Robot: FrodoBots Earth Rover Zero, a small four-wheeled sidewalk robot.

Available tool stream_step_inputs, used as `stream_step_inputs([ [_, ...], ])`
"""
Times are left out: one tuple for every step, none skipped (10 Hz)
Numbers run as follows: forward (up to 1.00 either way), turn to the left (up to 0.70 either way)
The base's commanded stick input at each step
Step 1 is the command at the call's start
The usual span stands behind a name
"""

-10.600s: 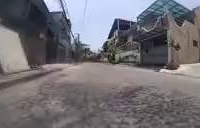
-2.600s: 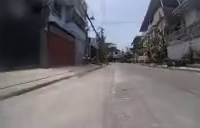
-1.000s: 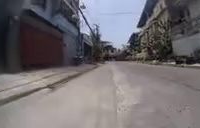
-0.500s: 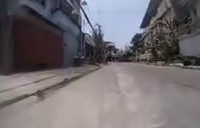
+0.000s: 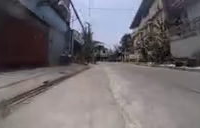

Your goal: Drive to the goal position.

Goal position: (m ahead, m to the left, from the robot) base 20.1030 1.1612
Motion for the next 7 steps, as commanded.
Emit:
stream_step_inputs([
  [1.0,-0.03],
  [1.0,-0.03],
  [1.0,-0.03],
  [1.0,-0.03],
  [1.0,-0.03],
  [1.0,-0.03],
  [1.0,-0.03],
])
